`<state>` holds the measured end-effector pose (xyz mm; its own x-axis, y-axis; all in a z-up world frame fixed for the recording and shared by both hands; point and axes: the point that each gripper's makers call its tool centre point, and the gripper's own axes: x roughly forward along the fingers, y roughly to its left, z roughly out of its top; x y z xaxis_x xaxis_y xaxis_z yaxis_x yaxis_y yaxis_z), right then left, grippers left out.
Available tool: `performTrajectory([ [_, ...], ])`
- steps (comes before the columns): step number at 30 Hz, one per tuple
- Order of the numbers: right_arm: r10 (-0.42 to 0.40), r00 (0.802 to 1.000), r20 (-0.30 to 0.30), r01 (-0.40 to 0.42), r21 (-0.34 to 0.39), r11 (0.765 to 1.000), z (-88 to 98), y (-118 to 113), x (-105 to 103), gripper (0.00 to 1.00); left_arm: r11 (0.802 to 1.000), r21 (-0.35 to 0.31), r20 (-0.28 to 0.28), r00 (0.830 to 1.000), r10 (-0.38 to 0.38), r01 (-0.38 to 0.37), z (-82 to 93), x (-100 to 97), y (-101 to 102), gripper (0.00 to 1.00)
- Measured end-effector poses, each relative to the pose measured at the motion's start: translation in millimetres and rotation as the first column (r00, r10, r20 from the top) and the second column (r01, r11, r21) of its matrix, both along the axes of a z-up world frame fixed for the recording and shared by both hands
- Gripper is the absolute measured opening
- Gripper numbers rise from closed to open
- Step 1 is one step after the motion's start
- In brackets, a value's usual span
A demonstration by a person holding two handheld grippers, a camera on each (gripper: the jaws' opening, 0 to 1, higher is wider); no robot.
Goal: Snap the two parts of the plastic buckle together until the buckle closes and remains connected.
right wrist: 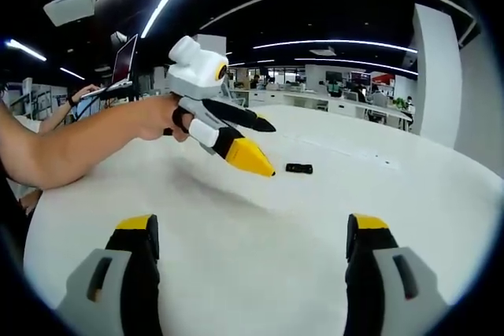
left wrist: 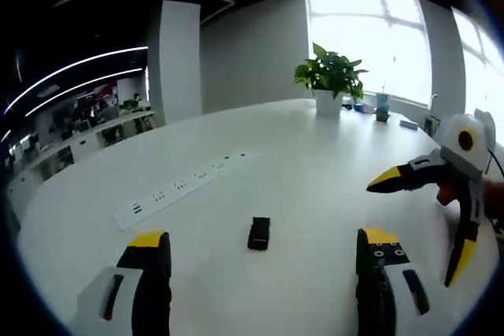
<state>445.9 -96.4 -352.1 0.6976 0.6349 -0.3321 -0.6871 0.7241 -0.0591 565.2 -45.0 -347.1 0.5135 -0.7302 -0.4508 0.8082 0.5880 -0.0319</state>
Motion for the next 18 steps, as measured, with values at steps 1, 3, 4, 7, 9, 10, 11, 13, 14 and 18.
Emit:
performTrajectory([
  [1,0.000,1.000,0.000,0.000,0.000,1.000,0.1,0,0,1.00,1.000,-0.001,0.001,1.000,0.001,-0.001,0.8,-0.4,0,0.99],
  [3,0.000,1.000,0.000,0.000,-0.001,1.000,-0.1,0,0,1.00,1.000,-0.003,0.003,1.000,0.007,-0.007,2.5,-1.8,2,0.99],
  [4,0.000,1.000,0.000,0.000,-0.001,1.000,-0.1,1,-1,1.00,1.000,-0.006,0.002,1.000,0.007,-0.007,2.8,-2.7,3,0.99],
  [7,-0.001,1.000,0.002,0.001,-0.004,1.000,-0.1,1,-1,1.00,1.000,-0.003,0.004,1.000,0.014,-0.014,3.1,-4.7,7,0.99],
  [9,-0.001,1.000,0.005,0.001,-0.004,1.000,0.5,1,-1,1.00,1.000,-0.009,-0.003,1.000,0.014,-0.014,3.6,-5.5,8,0.99],
  [10,-0.001,1.000,0.006,0.002,-0.005,1.000,0.8,1,-1,1.00,1.000,-0.008,-0.003,1.000,0.015,-0.015,3.7,-7.3,8,0.99],
  [11,-0.002,1.000,0.007,0.002,-0.004,1.000,1.0,1,-1,1.00,1.000,-0.005,0.003,1.000,0.016,-0.016,4.4,-8.0,9,0.99],
  [13,-0.003,1.000,0.010,0.003,-0.007,1.000,1.3,0,-1,1.00,1.000,-0.005,0.007,1.000,0.015,-0.015,6.1,-9.4,10,0.99],
  [14,-0.004,1.000,0.011,0.004,-0.009,1.000,1.4,0,-1,1.00,1.000,-0.005,0.007,1.000,0.013,-0.013,6.6,-10.3,10,0.99],
  [18,-0.006,1.000,0.010,0.006,-0.011,1.000,0.8,0,-1,1.00,1.000,-0.010,0.019,1.000,0.019,-0.018,11.4,-11.9,13,0.99],
])
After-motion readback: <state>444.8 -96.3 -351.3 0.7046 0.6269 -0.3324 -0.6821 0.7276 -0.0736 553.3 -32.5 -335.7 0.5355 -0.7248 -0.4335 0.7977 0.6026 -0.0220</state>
